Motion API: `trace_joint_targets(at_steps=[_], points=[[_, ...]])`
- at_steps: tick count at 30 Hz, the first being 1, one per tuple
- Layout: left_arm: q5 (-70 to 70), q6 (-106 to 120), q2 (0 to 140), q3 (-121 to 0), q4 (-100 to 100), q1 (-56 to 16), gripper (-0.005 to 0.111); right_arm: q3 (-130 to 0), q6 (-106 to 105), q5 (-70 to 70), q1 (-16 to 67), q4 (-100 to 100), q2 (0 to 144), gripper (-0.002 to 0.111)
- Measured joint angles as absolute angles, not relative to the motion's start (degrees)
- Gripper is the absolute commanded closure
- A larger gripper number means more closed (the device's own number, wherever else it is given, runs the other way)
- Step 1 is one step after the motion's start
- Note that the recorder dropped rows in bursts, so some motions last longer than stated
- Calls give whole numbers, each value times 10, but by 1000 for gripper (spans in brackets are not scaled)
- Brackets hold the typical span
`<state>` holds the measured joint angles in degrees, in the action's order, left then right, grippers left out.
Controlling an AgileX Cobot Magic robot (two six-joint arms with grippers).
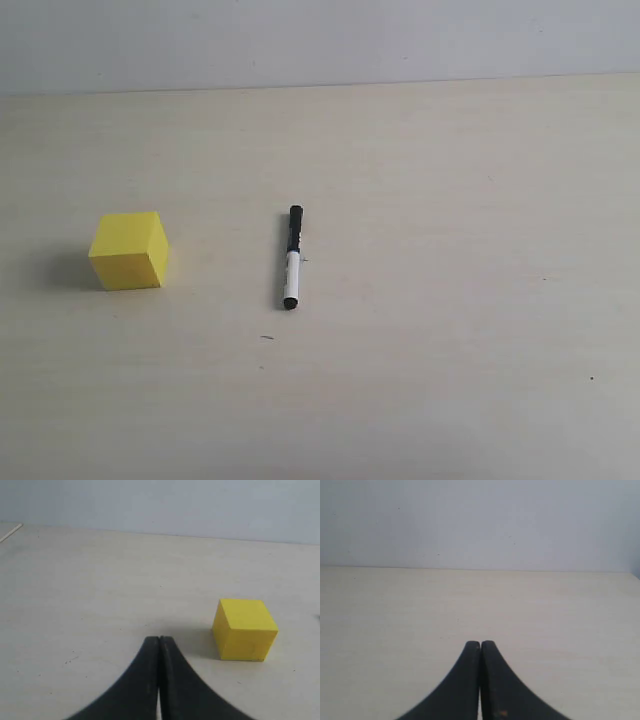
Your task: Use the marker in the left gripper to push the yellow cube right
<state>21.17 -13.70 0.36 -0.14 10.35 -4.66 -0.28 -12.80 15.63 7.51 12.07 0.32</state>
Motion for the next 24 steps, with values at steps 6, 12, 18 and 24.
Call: trace_joint_targets(at_steps=[6, 12, 18, 24], points=[[212, -137, 4, -1, 104, -47, 107, -3, -128, 156, 75, 121, 3, 108], [212, -137, 4, -1, 104, -47, 107, -3, -128, 156, 75, 121, 3, 108], [143, -160, 4, 0, 78, -47, 107, -3, -128, 156, 75, 121, 3, 108], [-38, -262, 4, 0, 54, -47, 107, -3, -128, 156, 75, 121, 3, 108]])
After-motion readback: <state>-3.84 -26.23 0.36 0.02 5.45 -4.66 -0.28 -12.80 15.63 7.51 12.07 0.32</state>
